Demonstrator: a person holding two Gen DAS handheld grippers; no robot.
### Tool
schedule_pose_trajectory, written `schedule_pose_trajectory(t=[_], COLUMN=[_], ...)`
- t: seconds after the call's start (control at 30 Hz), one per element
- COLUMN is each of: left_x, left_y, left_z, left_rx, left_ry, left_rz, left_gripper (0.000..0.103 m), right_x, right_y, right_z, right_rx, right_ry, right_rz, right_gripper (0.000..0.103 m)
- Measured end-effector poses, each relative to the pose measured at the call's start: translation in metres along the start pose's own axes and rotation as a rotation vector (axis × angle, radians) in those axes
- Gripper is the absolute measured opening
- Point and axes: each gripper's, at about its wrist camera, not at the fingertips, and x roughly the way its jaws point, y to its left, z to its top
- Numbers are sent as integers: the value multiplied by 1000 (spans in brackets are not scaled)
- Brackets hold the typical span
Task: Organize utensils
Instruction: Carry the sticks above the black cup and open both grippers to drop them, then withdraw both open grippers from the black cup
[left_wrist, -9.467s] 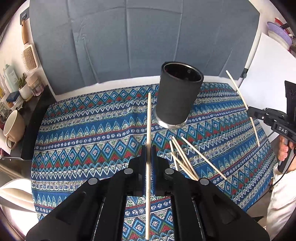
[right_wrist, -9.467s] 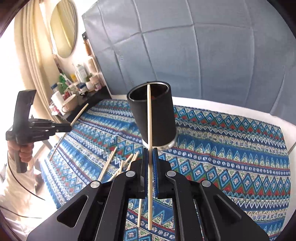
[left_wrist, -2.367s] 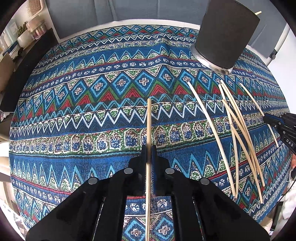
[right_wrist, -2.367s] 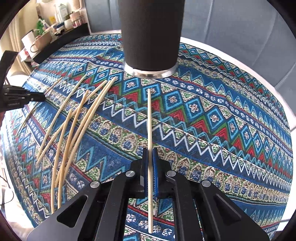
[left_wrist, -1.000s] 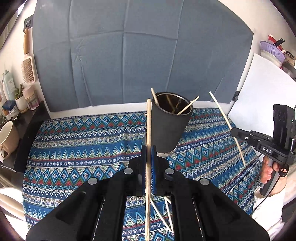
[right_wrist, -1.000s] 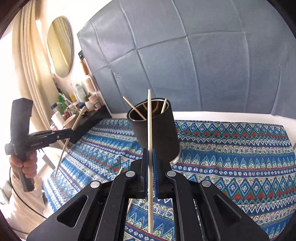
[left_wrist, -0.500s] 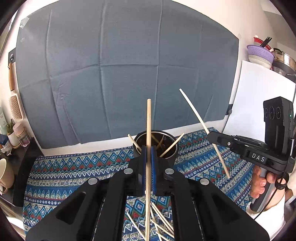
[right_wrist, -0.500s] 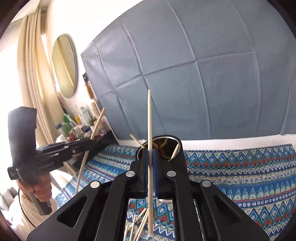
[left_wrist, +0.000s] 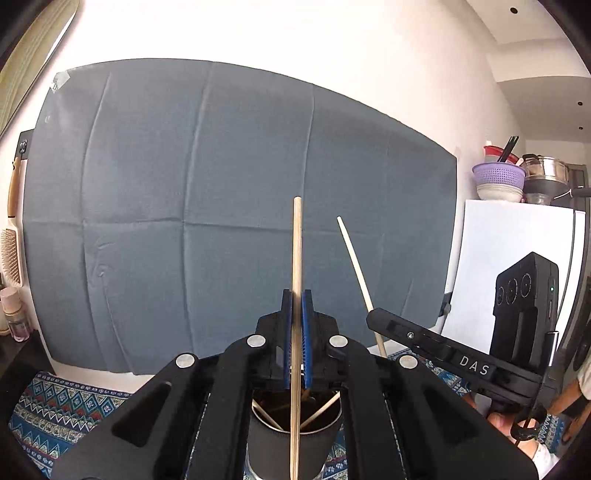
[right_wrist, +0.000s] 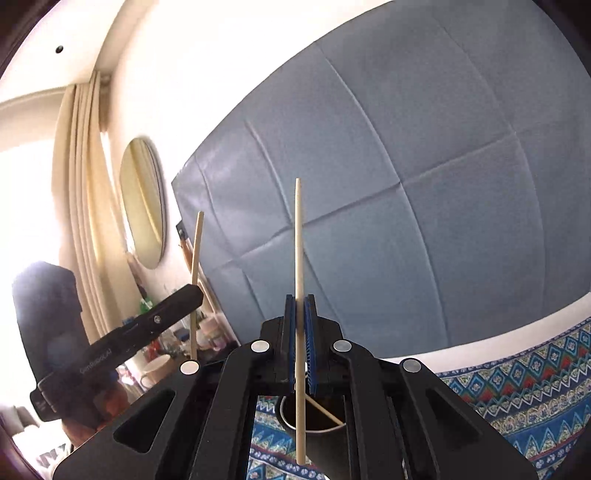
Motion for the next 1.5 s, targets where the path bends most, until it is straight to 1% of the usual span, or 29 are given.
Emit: schedule_pose_trajectory(t=[0.13,0.2,0.33,0.47,0.57,0.63,0.7,0.77,0.83,0.97,1.03,1.13,1.2,1.27,1.3,1.33,1.37,1.43,1.5], left_x=[9,13,25,40,49,55,61,64,66,67,66,64,63,59,56,54,51,44,36], left_y=[7,13,18,27,33,35,36,36,36,31,30,31,32,31,31,32,33,34,34], left_z=[-4,-7,-13,-19,-24,-28,-33,-38,-43,-49,-50,-52,-52,-51,-49,-47,-44,-39,-34], left_rx=[-45,-73,-71,-106,-143,-149,-147,-144,-142,-104,-99,-101,-108,-102,-101,-107,-119,-134,-135], left_ry=[-68,-101,-139,-141,-141,-135,-122,-112,-99,-83,-75,-67,-53,-54,-58,-59,-59,-70,-74], left_rz=[-3,-23,-5,-8,-11,-13,-2,5,4,7,4,9,7,27,34,29,25,32,39], left_gripper=[5,5,5,5,5,5,5,5,5,5,5,5,9,22,24,25,28,32,39], right_x=[14,20,31,37,44,47,50,52,52,55,54,50,47,43,41,38,35,28,22], right_y=[-6,-8,-11,-22,-28,-29,-30,-29,-27,-24,-24,-26,-25,-23,-21,-20,-19,-14,-7], right_z=[-4,-9,-17,-22,-26,-29,-33,-36,-38,-41,-42,-40,-37,-34,-31,-29,-26,-21,-15], right_rx=[25,11,2,25,28,13,-2,-16,-44,-92,-90,-70,-63,-70,-71,-69,-66,-66,-80], right_ry=[-41,-61,-101,-133,-138,-143,-139,-137,-131,-106,-100,-94,-89,-88,-88,-88,-89,-100,-104], right_rz=[2,-17,-23,-20,-32,-59,-78,-69,-94,-110,-106,-105,-103,-111,-112,-112,-112,-119,-128], right_gripper=[5,5,5,5,5,5,5,5,5,5,5,8,8,9,9,12,25,40,44])
